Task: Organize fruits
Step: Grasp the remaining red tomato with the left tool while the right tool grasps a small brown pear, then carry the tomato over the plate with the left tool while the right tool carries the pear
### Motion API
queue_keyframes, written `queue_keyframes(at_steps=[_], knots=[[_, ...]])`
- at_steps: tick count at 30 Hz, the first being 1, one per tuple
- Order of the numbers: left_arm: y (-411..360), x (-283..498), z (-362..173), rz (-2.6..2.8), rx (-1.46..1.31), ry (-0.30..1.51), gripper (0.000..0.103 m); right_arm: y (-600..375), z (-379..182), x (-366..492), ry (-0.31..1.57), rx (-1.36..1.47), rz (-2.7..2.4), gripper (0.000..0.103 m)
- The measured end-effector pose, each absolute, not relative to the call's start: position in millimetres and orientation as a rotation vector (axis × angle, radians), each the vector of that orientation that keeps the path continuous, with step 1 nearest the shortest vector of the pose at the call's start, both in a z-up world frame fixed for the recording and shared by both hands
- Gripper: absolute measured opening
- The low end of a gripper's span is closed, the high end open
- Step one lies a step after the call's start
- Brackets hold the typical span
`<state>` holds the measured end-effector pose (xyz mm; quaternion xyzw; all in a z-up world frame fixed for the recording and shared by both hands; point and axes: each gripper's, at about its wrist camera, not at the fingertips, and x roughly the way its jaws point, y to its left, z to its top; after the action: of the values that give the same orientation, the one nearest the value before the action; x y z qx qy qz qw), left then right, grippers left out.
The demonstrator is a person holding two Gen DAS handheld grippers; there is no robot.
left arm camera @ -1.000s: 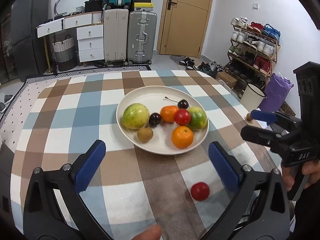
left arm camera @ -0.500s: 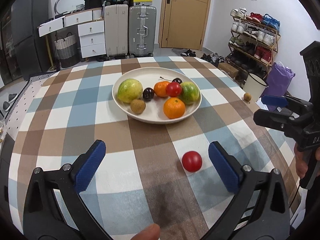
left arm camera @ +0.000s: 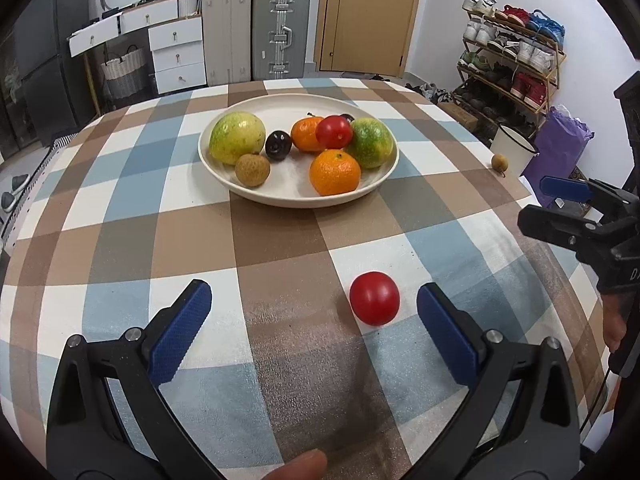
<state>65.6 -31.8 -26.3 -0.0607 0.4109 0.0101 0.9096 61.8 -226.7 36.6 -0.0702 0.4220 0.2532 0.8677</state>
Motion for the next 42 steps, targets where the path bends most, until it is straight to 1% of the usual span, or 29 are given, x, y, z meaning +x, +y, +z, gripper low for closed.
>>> queue_keyframes(at_steps=[10, 17, 19, 21, 23, 24, 25, 27, 28, 30, 32, 33, 35, 37, 39, 41, 42], knots=[[-31.8, 78.4, -41.9, 0.025, -0.118, 0.905, 0.102, -259.5, 16.1, 90.0, 0.938, -0.109, 0.380, 0.102], [-30.0, 80.9, -47.3, 0.018, -0.125, 0.925, 0.101, -288.0, 6.1, 112.9, 0.938, -0.071, 0.304, 0.102], [-31.2, 82.0, -48.3, 0.007, -0.123, 0.931, 0.097, -293.8, 5.4, 119.0, 0.933, -0.063, 0.286, 0.101], [-33.5, 82.7, -49.3, -0.001, -0.122, 0.936, 0.092, -299.9, 4.3, 127.4, 0.930, -0.048, 0.269, 0.097], [-36.2, 84.1, -50.5, -0.006, -0.113, 0.940, 0.089, -305.3, 2.2, 137.0, 0.923, -0.033, 0.255, 0.090], [-38.2, 85.2, -50.5, -0.007, -0.098, 0.940, 0.085, -307.3, 1.2, 140.9, 0.923, -0.028, 0.249, 0.088], [-39.8, 84.1, -50.1, -0.013, -0.091, 0.938, 0.082, -309.0, -0.2, 145.3, 0.921, -0.023, 0.243, 0.083], [-44.4, 83.2, -48.9, -0.033, -0.071, 0.930, 0.066, -312.1, -5.3, 155.5, 0.924, -0.015, 0.232, 0.079], [-46.2, 82.2, -48.4, -0.043, -0.064, 0.925, 0.061, -313.3, -7.8, 159.8, 0.923, -0.012, 0.224, 0.076], [-49.8, 80.6, -47.1, -0.078, -0.056, 0.917, 0.039, -315.2, -12.9, 168.4, 0.927, -0.006, 0.209, 0.071], [-52.1, 79.3, -46.0, -0.113, -0.061, 0.913, 0.026, -316.6, -17.1, 175.6, 0.928, 0.008, 0.208, 0.067], [-52.6, 79.0, -45.5, -0.125, -0.064, 0.912, 0.026, -316.4, -19.1, 178.7, 0.931, 0.009, 0.203, 0.065], [-53.0, 78.0, -44.1, -0.138, -0.067, 0.905, 0.026, -316.7, -21.0, 182.7, 0.939, 0.019, 0.199, 0.056], [-51.5, 78.0, -42.4, -0.137, -0.075, 0.901, 0.026, -316.8, -21.1, 187.4, 0.934, 0.032, 0.202, 0.050], [-47.1, 78.6, -39.8, -0.134, -0.093, 0.893, 0.026, -317.4, -20.3, 190.0, 0.930, 0.040, 0.196, 0.047], [-43.1, 77.4, -37.6, -0.127, -0.103, 0.887, 0.026, -317.6, -21.1, 194.6, 0.935, 0.048, 0.188, 0.041], [-40.8, 76.8, -36.8, -0.119, -0.106, 0.885, 0.026, -317.8, -22.2, 196.7, 0.943, 0.049, 0.184, 0.039]])
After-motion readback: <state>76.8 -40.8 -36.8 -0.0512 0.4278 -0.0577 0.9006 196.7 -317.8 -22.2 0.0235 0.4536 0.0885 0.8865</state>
